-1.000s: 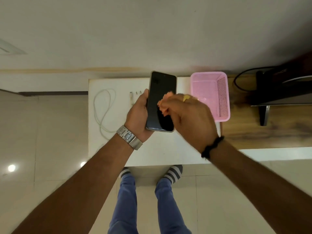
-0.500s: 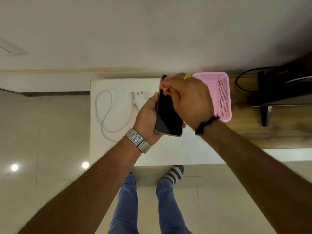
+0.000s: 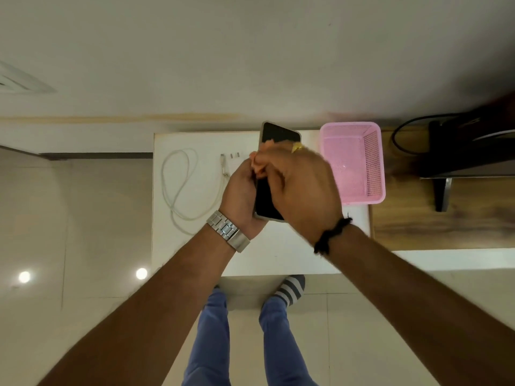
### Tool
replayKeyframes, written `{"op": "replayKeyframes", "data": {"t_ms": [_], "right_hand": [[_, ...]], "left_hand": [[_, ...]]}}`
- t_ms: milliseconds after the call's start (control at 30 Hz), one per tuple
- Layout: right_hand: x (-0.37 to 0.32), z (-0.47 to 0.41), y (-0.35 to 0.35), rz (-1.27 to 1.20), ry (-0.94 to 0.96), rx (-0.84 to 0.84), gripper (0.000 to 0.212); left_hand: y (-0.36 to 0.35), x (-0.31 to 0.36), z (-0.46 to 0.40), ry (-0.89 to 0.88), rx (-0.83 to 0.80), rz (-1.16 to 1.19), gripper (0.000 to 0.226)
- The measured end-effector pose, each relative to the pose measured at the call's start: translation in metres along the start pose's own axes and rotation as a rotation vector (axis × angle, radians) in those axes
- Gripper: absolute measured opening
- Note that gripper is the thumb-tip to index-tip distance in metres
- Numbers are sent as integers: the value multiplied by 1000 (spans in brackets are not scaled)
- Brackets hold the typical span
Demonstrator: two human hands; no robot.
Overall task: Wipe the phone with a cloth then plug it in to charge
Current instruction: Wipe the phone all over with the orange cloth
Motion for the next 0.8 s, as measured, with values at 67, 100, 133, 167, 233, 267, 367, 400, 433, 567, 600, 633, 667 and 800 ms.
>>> {"op": "replayKeyframes", "data": {"t_ms": [67,100,133,167,233,267,367,400,433,567,600,633,667,800], "right_hand": [[2,5,1,-26,6,-25,25],[7,-8,2,-38,-27,-12,25],[13,-23,3,-52,-62,21,27],[18,-37,5,-67,-95,48,28],[18,-48,3,-80,-126,87,29],[14,-42,-1,-79,-116,92,29],[1,-8,-10,-70,-27,43,28],[4,-8,-9,-79,-20,41,28],[8,-17,-8,-96,-45,50,28],[15,-50,-2,-102,-147,102,28],[9,-44,-4,-96,-137,104,28],[3,-32,-7,-92,-116,96,28],[-3,-16,-10,-98,-91,80,26],[-8,41,-14,-137,-28,-3,13]], "left_hand": [[3,-3,3,8,-3,-24,39],[4,-6,4,18,-26,-35,42],[4,-10,6,30,-43,-49,45],[3,-13,7,42,-49,-61,49],[0,-12,7,45,-34,-58,51],[0,-9,6,32,-19,-35,49],[3,-4,3,-5,4,-4,44],[3,-5,5,-5,-2,-20,45],[2,-7,6,1,-12,-36,46],[-3,-7,6,24,25,-83,46],[-4,-4,3,8,40,-60,43],[-5,1,1,-7,54,-39,41],[-5,5,-1,-13,65,-28,41],[-2,17,-4,22,55,-72,61]]}}
Point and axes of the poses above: each hand's wrist, its own z-axis away from the middle knuckle, its own y-axis out of the back of the hand, x = y × z, the point moved 1 cm from there along -z, towards the middle knuckle, and after that the axes turned 10 degrees about -y, right-handed, at the moved point
